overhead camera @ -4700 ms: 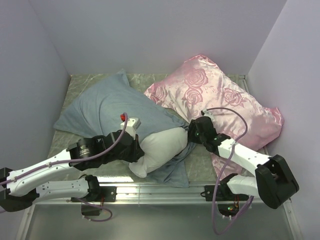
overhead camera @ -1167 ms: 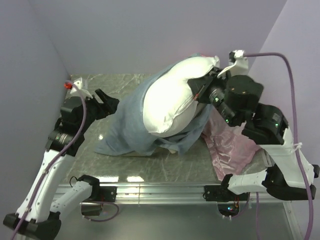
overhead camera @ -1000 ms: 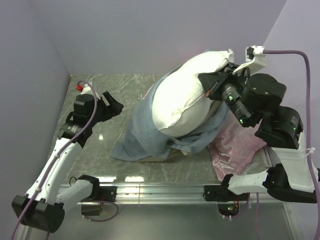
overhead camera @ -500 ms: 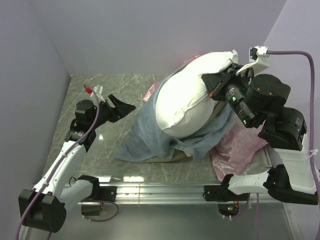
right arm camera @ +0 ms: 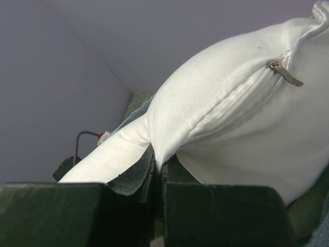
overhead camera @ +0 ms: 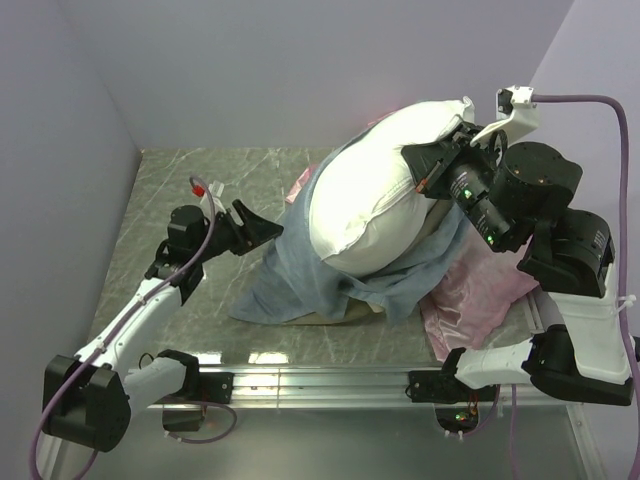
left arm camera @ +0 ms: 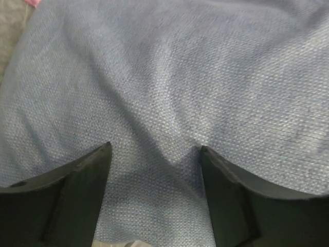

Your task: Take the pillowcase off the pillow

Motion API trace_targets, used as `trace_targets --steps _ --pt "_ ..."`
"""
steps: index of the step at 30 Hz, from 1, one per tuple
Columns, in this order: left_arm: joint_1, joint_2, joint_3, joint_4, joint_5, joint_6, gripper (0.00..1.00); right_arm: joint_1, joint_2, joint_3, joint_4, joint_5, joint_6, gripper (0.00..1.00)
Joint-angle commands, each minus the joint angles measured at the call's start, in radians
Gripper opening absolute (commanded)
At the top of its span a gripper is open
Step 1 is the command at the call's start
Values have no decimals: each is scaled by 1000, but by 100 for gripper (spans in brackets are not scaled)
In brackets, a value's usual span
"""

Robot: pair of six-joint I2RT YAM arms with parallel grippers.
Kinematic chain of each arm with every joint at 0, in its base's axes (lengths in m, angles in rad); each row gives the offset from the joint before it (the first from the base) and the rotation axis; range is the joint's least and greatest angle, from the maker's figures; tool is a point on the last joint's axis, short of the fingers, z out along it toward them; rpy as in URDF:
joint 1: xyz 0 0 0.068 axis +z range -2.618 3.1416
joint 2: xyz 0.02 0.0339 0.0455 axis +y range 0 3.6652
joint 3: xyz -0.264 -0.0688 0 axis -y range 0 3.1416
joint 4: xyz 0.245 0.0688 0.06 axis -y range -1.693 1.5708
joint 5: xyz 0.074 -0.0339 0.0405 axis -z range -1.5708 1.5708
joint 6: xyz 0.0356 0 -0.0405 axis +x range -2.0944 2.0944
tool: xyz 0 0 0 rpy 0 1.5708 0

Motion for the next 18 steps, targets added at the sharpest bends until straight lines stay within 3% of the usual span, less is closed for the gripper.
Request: trace_targets --steps 1,3,6,7,9,10,11,14,18 --pt "-11 4 -11 105 46 -34 72 -3 -27 46 182 13 -8 0" --pt "-17 24 -5 121 54 -41 66 -4 -30 40 185 15 -5 0" --pt "-20 43 3 141 56 -51 45 -4 -29 26 192 10 1 0" --pt "-20 50 8 141 57 -49 32 -4 -28 24 190 8 3 0" --pt "-22 63 27 122 51 -45 19 -3 -27 24 192 7 6 0" --pt "-22 66 38 104 21 -29 6 -4 -24 24 190 8 6 0" --pt "-22 73 55 20 -7 -16 1 -4 -24 27 192 8 9 0" --pt "-7 106 164 -187 -183 50 1 -4 -27 52 187 10 9 0" --pt "88 156 221 -293 -332 57 0 -3 -32 82 178 10 17 0"
